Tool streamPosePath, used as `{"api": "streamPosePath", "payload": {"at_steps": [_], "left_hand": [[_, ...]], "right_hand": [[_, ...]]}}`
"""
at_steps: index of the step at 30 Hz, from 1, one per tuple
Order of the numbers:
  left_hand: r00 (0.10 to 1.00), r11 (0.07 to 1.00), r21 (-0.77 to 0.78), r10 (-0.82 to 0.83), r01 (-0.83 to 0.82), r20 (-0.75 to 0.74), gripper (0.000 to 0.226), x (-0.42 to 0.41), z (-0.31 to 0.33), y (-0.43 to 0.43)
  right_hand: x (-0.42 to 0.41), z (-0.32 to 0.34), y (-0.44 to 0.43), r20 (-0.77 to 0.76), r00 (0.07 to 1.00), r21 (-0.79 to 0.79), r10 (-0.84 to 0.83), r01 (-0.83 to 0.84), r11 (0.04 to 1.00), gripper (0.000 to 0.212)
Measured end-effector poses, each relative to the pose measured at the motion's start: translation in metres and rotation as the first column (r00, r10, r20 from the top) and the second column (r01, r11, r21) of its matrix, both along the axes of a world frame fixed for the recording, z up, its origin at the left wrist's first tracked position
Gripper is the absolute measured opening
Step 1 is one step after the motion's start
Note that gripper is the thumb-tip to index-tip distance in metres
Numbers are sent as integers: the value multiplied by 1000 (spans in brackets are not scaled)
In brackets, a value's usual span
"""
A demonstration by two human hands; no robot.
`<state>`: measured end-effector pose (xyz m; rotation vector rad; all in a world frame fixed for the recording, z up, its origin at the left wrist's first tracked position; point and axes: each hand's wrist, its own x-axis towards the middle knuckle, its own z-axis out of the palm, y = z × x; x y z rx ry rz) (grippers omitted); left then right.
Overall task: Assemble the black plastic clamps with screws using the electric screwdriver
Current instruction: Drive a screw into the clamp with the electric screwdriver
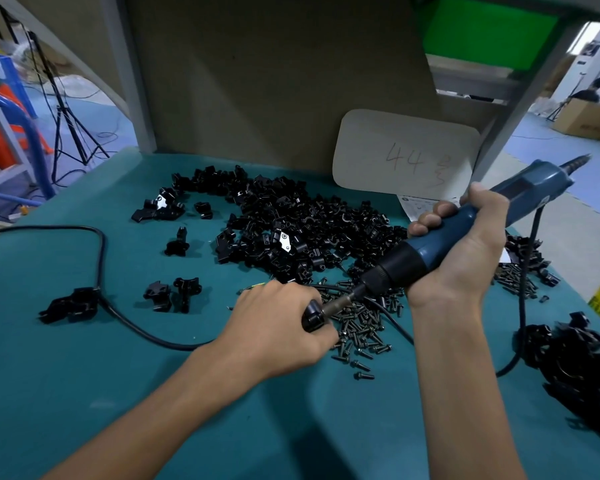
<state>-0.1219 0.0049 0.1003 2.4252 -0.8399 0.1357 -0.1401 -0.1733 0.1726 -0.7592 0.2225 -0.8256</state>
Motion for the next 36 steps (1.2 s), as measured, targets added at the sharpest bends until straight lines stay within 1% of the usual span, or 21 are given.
{"api": "streamPosePath", "payload": {"at_steps": [7,13,15,17,19,21,23,24,26,27,30,36], "left_hand": [[1000,999,-33,11,-11,-3,30,1,-4,1],[1000,1000,27,-10,10,10,29,4,-11,4],[999,999,34,-23,24,-46,26,5,-16,6],[995,999,45,-22,26,-96,20,6,-22,9],[991,999,54,-2,10,-137,30,6,-27,11],[974,999,34,8,0,-226,40,5,-31,12],[946,1000,-25,2,-11,-324,42,3,-33,12],[949,999,-35,8,-20,-317,40,2,-33,12],[967,999,-18,33,-39,-254,36,4,-32,12],[967,999,-22,37,-44,-251,36,4,-32,12],[961,998,-46,23,-37,-277,37,3,-31,12],[955,999,-41,6,-19,-296,31,0,-28,9]], "right_hand": [[3,-2,0,-8,1000,16,-10,10,1000,28],[4,-11,1,-37,999,16,-1,2,1000,33],[5,-17,2,-59,998,29,-1,2,1000,33],[7,-24,4,-93,996,53,1,4,999,28],[9,-30,6,-118,993,85,9,1,996,23],[11,-33,7,-117,993,103,17,-4,995,21],[13,-33,7,-106,994,99,29,-18,995,20],[14,-32,7,-103,994,91,32,-22,996,20],[15,-31,7,-107,994,76,27,-19,997,20],[15,-30,8,-110,994,75,27,-19,997,20],[15,-31,6,-114,993,104,38,-26,994,21],[12,-36,1,-126,991,156,37,-17,988,25]]}}
